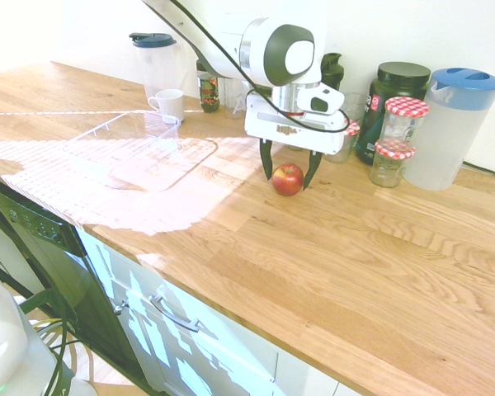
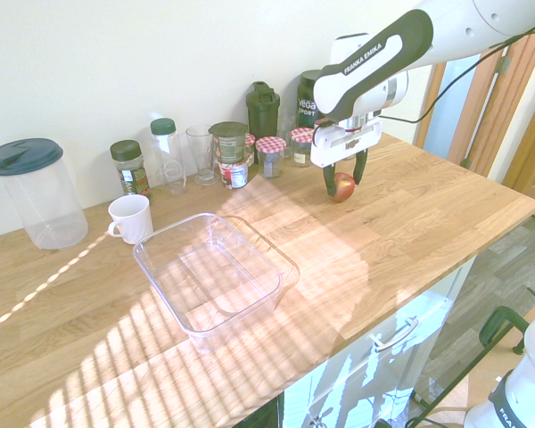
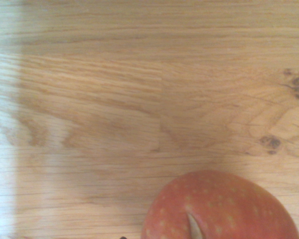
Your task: Put the apple into the container
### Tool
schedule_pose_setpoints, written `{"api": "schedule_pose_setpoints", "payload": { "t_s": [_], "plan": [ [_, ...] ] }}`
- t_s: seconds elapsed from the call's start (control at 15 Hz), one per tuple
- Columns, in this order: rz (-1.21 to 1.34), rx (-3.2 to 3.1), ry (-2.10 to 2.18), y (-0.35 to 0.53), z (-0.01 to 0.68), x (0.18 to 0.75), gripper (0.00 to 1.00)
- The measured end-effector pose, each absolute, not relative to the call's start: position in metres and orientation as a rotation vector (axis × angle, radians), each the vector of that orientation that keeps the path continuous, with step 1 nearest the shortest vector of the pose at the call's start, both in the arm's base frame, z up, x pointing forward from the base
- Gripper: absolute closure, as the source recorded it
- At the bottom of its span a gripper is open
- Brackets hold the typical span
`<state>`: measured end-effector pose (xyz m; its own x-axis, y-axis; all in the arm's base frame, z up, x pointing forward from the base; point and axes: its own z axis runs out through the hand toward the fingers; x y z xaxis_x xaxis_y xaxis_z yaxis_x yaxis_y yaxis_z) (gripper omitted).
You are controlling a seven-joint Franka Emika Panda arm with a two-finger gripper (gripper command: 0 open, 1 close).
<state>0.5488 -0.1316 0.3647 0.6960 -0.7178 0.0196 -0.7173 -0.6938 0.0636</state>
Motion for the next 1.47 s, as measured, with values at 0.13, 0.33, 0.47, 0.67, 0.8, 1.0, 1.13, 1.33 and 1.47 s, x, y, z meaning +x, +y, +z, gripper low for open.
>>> {"api": "schedule_pose_setpoints", "payload": {
  "t_s": [0.13, 0.33, 0.47, 0.67, 0.8, 1.0, 1.13, 1.33, 1.47],
  "plan": [
    [-0.018, 2.837, -1.202, -0.129, 0.362, 0.551, 1.00],
    [-0.020, 2.842, -1.208, -0.128, 0.361, 0.552, 1.00],
    [-0.021, 2.845, -1.210, -0.126, 0.361, 0.553, 1.00],
    [-0.011, 2.871, -1.216, -0.117, 0.377, 0.559, 1.00],
    [0.043, 2.919, -1.156, -0.089, 0.428, 0.566, 1.00],
    [0.135, 3.011, -0.976, 0.007, 0.500, 0.550, 1.00],
    [0.160, 3.054, -0.860, 0.090, 0.521, 0.530, 1.00],
    [0.128, 3.078, -0.735, 0.185, 0.510, 0.501, 1.00],
    [0.101, 3.077, -0.680, 0.226, 0.494, 0.480, 1.00]
  ]
}}
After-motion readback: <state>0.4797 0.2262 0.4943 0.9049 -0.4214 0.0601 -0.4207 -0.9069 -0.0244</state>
